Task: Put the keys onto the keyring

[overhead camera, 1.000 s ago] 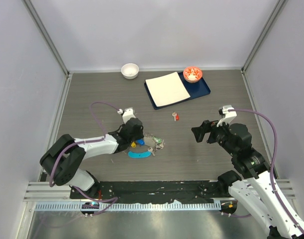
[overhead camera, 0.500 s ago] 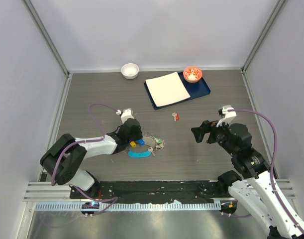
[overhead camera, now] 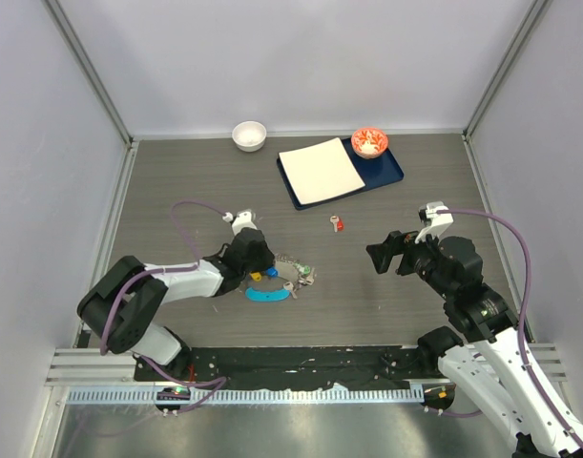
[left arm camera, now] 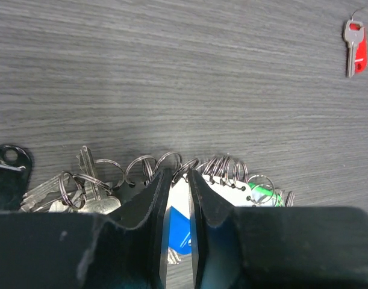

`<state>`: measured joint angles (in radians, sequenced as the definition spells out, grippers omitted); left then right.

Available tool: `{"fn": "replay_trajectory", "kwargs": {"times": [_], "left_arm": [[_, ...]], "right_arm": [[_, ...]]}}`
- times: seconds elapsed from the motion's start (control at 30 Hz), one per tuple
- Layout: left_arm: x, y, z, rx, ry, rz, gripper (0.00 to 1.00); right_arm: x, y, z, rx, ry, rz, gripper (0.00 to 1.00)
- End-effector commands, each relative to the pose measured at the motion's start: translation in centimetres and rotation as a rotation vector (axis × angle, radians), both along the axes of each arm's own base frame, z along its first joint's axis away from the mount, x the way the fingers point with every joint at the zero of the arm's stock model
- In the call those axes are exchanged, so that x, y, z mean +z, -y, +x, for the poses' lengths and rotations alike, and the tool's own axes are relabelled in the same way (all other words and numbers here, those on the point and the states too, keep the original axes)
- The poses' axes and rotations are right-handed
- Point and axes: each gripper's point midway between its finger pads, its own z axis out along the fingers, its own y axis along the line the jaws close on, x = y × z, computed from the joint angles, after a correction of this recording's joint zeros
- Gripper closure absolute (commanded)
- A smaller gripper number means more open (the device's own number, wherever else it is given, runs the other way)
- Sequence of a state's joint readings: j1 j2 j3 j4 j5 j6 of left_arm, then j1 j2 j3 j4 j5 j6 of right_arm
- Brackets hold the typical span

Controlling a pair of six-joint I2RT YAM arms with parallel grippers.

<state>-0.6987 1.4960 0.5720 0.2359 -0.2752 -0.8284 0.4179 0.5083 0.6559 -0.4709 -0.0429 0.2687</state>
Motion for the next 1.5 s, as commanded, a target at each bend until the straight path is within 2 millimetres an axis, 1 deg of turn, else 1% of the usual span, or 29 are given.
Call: {"fn": "replay_trajectory", "kwargs": {"times": [0.0, 0.1, 0.3, 0.57, 0.7, 0.73, 0.77, 0.93, 1.0, 1.03, 1.1, 1.13, 1.27, 1.3, 1.33, 1.37, 1.4, 1.43, 1.47], "left_arm": [[0.0, 1.0, -0.2, -0.050, 0.004, -0.038, 0.79], [0.1, 1.2, -0.1, -0.063, 0.005, -0.034, 0.83], [-0.4, 0.8, 0.0, -0.051, 0.005, -0.009, 0.83], [-0.8, 0.5, 0.7, -0.063, 0.046, 0.031, 0.83], [-0.9, 0.8, 0.9, -0.085, 0.063, 0.035, 0.84], [-0.9, 0.9, 0.9, -0.093, 0.064, 0.036, 0.88], [-1.0, 1.1, 0.7, -0.108, 0.064, 0.033, 0.89], [-0.7, 1.5, 0.7, -0.137, 0.087, 0.021, 0.90], [-0.3, 1.6, 0.9, -0.149, 0.106, 0.020, 0.91], [-0.2, 1.7, 0.9, -0.153, 0.111, 0.017, 0.95], [0.1, 2.0, 0.9, -0.179, 0.124, 0.014, 0.96], [0.5, 2.1, 1.0, -0.183, 0.134, 0.009, 1.00], [1.6, 2.3, 0.6, -0.218, 0.153, 0.008, 1.00], [1.9, 2.2, 0.5, -0.226, 0.159, 0.015, 1.00], [2.5, 2.1, 0.4, -0.228, 0.173, 0.010, 1.00], [2.6, 1.9, 0.2, -0.233, 0.170, 0.017, 1.00], [2.8, 1.8, 0.1, -0.240, 0.175, 0.026, 1.00], [3.7, 1.7, 0.0, -0.241, 0.191, 0.019, 1.00], [3.6, 1.5, -0.4, -0.249, 0.181, 0.030, 1.00]], "right_arm": [[1.3, -0.4, 0.3, 0.013, 0.052, 0.030, 0.08], [1.2, -0.5, 0.3, 0.016, 0.047, 0.028, 0.08], [1.3, -0.5, 0.3, 0.018, 0.050, 0.030, 0.08], [1.2, -0.7, 0.3, 0.025, 0.047, 0.032, 0.08], [1.1, -0.8, 0.3, 0.030, 0.045, 0.032, 0.08], [1.2, -0.8, 0.3, 0.031, 0.047, 0.033, 0.08], [1.2, -0.8, 0.2, 0.032, 0.046, 0.034, 0.08], [1.1, -1.0, 0.2, 0.044, 0.044, 0.037, 0.08], [1.2, -1.2, 0.1, 0.054, 0.044, 0.042, 0.08], [1.1, -1.3, 0.1, 0.060, 0.043, 0.041, 0.08], [1.1, -1.4, 0.0, 0.068, 0.043, 0.044, 0.08], [1.1, -1.5, -0.1, 0.076, 0.042, 0.047, 0.08], [1.4, -2.2, -0.4, 0.123, 0.055, 0.057, 0.08], [1.4, -2.6, -0.5, 0.144, 0.055, 0.063, 0.08], [1.5, -3.2, -0.9, 0.184, 0.057, 0.075, 0.10], [1.7, -3.6, -0.9, 0.205, 0.067, 0.084, 0.10], [1.3, -3.9, -0.9, 0.222, 0.056, 0.087, 0.11], [1.2, -4.4, -1.1, 0.256, 0.049, 0.095, 0.12], [1.2, -4.8, -1.1, 0.272, 0.049, 0.101, 0.12]]}}
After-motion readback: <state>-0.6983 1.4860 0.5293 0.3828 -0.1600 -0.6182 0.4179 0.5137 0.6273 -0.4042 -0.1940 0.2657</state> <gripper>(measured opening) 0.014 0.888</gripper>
